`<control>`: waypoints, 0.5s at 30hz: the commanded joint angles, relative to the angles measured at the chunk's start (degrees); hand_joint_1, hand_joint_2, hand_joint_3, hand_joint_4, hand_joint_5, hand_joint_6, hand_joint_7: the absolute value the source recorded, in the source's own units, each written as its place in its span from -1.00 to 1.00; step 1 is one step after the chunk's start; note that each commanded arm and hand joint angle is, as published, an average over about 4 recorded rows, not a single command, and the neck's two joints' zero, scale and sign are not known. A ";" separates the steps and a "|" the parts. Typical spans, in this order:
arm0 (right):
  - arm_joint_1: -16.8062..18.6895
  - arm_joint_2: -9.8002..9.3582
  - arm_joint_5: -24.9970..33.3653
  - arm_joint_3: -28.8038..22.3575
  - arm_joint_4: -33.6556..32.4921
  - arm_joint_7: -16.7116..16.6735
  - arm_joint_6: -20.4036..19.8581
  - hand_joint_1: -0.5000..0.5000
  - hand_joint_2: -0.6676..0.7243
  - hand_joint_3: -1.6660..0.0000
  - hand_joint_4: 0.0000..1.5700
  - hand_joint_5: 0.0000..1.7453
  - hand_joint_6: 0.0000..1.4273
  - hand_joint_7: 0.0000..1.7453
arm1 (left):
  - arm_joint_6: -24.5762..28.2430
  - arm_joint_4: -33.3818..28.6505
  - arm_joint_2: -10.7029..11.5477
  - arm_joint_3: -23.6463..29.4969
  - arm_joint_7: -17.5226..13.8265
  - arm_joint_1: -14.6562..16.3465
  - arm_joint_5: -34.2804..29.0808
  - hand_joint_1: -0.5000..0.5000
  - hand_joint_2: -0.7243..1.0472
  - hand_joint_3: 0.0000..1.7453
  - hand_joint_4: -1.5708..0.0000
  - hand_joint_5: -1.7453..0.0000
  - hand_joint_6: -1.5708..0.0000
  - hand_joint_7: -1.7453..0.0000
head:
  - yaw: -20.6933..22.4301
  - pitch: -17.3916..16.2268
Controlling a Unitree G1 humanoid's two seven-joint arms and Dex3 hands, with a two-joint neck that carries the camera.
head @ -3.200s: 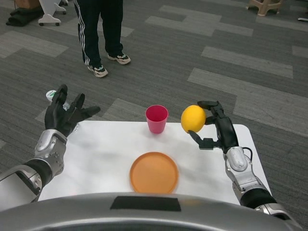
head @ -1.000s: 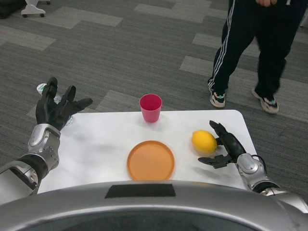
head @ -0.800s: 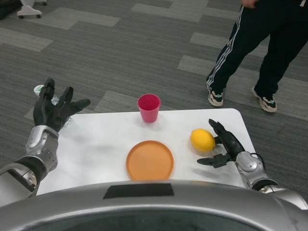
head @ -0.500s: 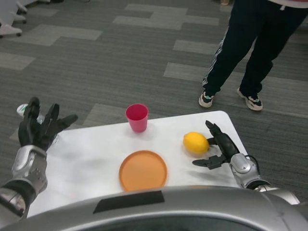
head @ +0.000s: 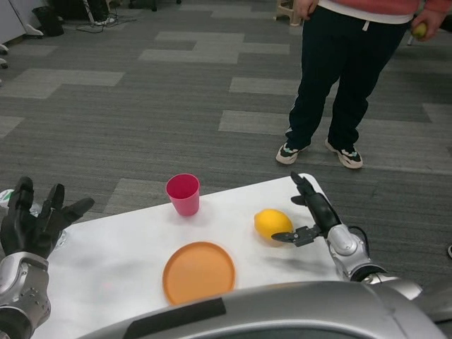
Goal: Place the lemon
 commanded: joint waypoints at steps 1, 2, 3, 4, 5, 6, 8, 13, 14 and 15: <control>-0.31 0.54 0.71 -3.48 -2.28 -0.30 -1.72 -0.65 -0.25 0.52 -0.97 0.00 -1.00 -1.00 | -0.12 -0.11 0.10 0.01 -0.05 -0.32 0.05 1.00 1.00 -0.90 0.95 1.00 1.00 1.00 | -0.25 -0.16; -0.31 0.67 0.86 -4.36 -2.74 -0.27 -2.03 -0.62 -0.23 0.52 -0.98 0.00 -1.00 -1.00 | -0.12 -0.11 0.10 -0.01 -0.05 -0.35 0.05 1.00 1.00 -0.90 0.95 1.00 1.00 1.00 | -0.28 -0.31; -0.31 0.73 1.74 -4.67 -3.18 -0.25 -2.20 -0.60 -0.20 0.52 -0.98 0.00 -1.00 -1.00 | -0.12 -0.11 0.10 -0.01 -0.05 -0.35 0.05 1.00 1.00 -0.90 0.95 1.00 1.00 1.00 | -0.34 -0.42; -0.31 0.80 2.62 -4.98 -3.62 -0.23 -2.38 -0.58 -0.16 0.55 -0.98 0.00 -1.00 -1.00 | -0.12 -0.11 0.10 -0.01 -0.05 -0.35 0.05 1.00 1.00 -0.90 0.95 1.00 1.00 1.00 | -0.38 -0.44; -0.31 0.80 4.40 -4.65 -3.93 -0.25 -2.47 -0.58 -0.14 0.57 -0.97 0.00 -1.00 -1.00 | -0.12 -0.11 0.12 0.01 -0.03 -0.35 0.05 1.00 1.00 -0.90 0.95 1.00 1.00 1.00 | -0.46 -0.56; -0.31 0.80 6.18 -4.32 -4.24 -0.27 -2.55 -0.54 -0.11 0.60 -0.97 -0.03 -1.00 -1.00 | -0.12 -0.11 0.15 0.03 -0.01 -0.35 0.05 1.00 1.00 -0.90 0.95 1.00 1.00 1.00 | -0.53 -0.62; -0.36 0.71 11.63 -2.43 -4.63 -0.27 -3.04 -0.46 -0.07 0.64 -0.99 -0.11 -1.00 -1.00 | -0.12 -0.07 0.19 -0.01 0.04 -0.39 0.05 1.00 1.00 -0.90 0.95 1.00 1.00 1.00 | -0.65 -0.70; -0.49 0.54 23.43 2.38 -6.54 -0.34 -4.36 -0.23 0.14 0.74 -1.00 -0.67 -1.00 -1.00 | -0.12 -0.11 0.19 -0.06 -0.01 -0.39 0.05 1.00 1.00 -0.90 0.95 1.00 1.00 1.00 | -0.97 -0.74; -0.53 0.54 24.24 2.36 -7.05 -0.41 -4.36 -0.15 0.18 0.76 -1.00 -0.72 -1.00 -1.00 | -0.12 -0.11 0.19 -0.06 -0.01 -0.39 0.05 1.00 1.00 -0.90 0.95 1.00 1.00 1.00 | -0.98 -0.73; -0.56 0.51 24.64 2.34 -7.62 -0.45 -4.36 -0.08 0.23 0.79 -1.00 -0.69 -1.00 -1.00 | -0.12 -0.11 0.19 -0.06 0.02 -0.39 0.05 1.00 1.00 -0.90 0.95 1.00 1.00 1.00 | -1.06 -0.82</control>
